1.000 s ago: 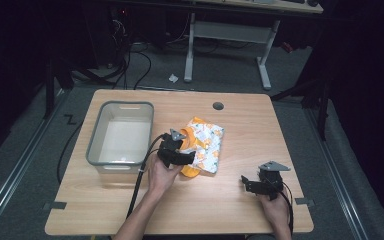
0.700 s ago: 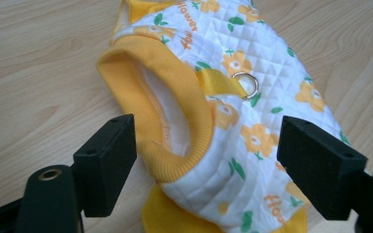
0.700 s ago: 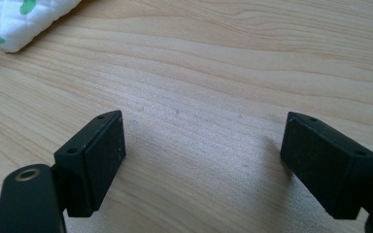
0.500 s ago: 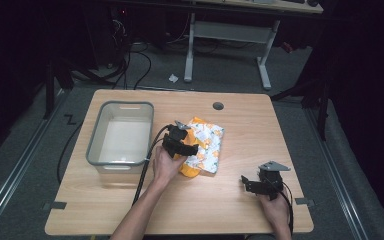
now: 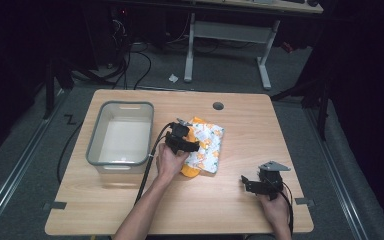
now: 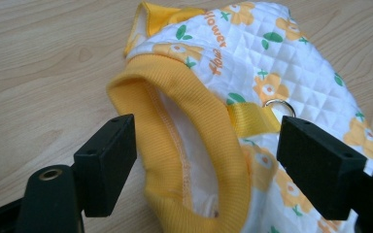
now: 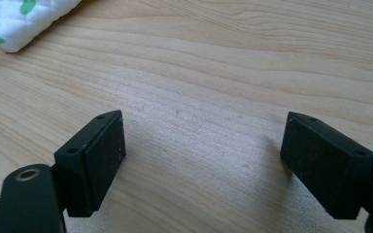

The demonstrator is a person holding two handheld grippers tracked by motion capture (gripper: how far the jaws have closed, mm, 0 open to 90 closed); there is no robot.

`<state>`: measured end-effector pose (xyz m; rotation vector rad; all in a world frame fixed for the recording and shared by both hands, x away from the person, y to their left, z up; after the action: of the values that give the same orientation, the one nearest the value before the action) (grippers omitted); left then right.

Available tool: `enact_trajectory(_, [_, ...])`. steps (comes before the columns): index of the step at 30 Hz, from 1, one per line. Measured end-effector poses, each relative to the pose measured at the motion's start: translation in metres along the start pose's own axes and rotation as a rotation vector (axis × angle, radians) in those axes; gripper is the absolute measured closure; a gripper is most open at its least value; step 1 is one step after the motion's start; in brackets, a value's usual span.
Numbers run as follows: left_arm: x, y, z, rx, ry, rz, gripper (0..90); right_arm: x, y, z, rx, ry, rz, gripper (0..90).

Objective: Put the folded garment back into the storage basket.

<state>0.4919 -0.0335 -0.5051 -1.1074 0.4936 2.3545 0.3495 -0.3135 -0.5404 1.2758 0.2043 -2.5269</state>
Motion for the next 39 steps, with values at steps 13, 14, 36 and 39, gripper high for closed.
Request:
enact_trajectory(13, [0.014, -0.009, -0.028, -0.047, -0.097, 0.026, 22.7, 0.0, 0.0, 0.0, 0.0, 0.0, 0.0, 16.4])
enact_trajectory(14, [0.014, -0.009, -0.028, -0.047, -0.097, 0.026, 23.2, 0.0, 0.0, 0.0, 0.0, 0.0, 0.0, 16.4])
enact_trajectory(36, [0.015, 0.004, -0.026, 0.039, -0.089, -0.009, 68.0, 0.0, 0.0, 0.0, 0.0, 0.0, -0.001, 16.4])
enact_trajectory(39, [0.013, 0.004, -0.023, 0.052, -0.087, -0.002, 69.9, 0.0, 0.0, 0.0, 0.0, 0.0, 0.0, 16.4])
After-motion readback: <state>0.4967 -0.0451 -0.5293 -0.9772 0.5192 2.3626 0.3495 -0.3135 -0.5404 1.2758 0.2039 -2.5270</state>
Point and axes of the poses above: each handheld gripper's, and its own axes: z roughly backward along the jaws, x roughly out of its underside, y roughly to its right, the point moved 3 cm from there along -z, roughly forward along the jaws, and after that the axes turned 11 degrees about y, right-handed, at the moved point
